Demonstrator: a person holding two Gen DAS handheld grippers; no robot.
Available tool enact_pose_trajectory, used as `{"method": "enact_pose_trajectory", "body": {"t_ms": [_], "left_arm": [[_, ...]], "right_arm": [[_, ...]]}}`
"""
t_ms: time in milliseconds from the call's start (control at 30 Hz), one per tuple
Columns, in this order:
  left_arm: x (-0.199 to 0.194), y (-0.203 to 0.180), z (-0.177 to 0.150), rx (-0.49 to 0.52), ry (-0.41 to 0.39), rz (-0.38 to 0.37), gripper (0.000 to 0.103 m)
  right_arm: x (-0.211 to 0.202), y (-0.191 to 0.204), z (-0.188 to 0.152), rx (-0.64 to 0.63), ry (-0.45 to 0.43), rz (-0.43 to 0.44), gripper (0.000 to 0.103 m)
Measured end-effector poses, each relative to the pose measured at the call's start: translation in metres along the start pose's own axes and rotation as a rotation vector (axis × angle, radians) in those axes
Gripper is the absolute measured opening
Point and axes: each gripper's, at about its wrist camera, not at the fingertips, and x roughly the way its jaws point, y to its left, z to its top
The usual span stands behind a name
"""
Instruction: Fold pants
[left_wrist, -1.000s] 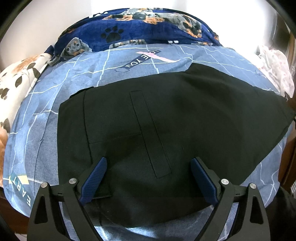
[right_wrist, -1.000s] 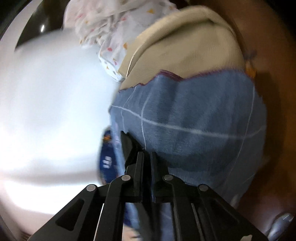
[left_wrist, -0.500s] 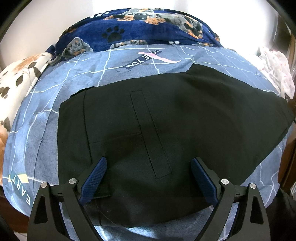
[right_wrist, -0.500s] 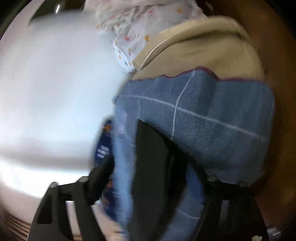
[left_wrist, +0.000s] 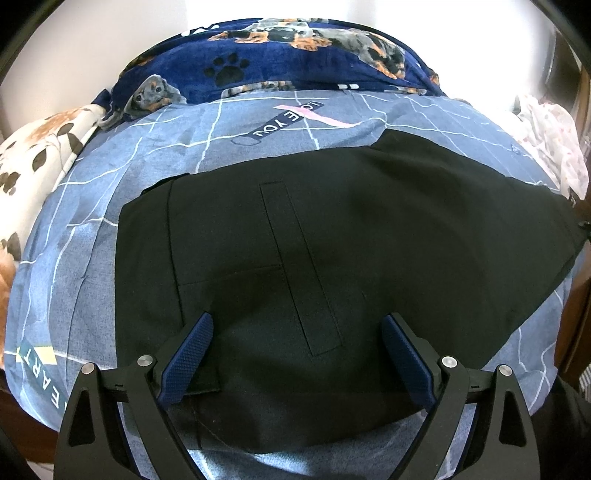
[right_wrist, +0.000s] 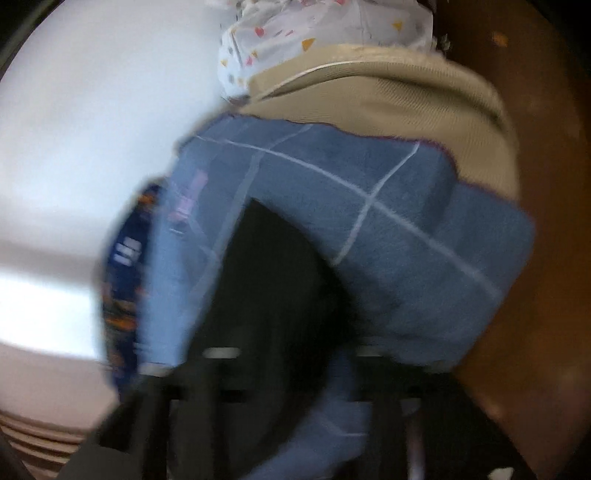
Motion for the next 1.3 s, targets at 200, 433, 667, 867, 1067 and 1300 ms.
{"method": "enact_pose_trajectory", "body": {"t_ms": [200,433,667,867,1067,1300], "left_arm": [[-0.023,0.016,0.008,-0.101,-0.067,0.115,0.093],[-0.042,0.030,0.016,-0.191,-0.089,0.114,0.093],[-0.047,0.010,0.010,-0.105,-0.094,0.176,0.093],[-0.051,0.005,0.006,-0.081,-0.102,0.183,0.093],[-0.052,0.010,0.004,-0.103,-0.098,0.176,0.093],[-0.052,0.009,0.001,-0.094,-0.094,0.194,0.093]], "right_arm": [[-0.013,0.006,-0.008,-0.019,-0.061,0.035,0.012],[-0.023,0.057,-0.031,-0.154,-0.105,0.030,0.012],[-0.009,0.102,-0.075,-0.268,-0.065,0.052,0.012],[0.013,0.124,-0.117,-0.316,-0.001,0.094,0.012],[0.036,0.144,-0.163,-0.352,0.078,0.126,0.012],[0.054,0.148,-0.195,-0.368,0.123,0.122,0.013]]}}
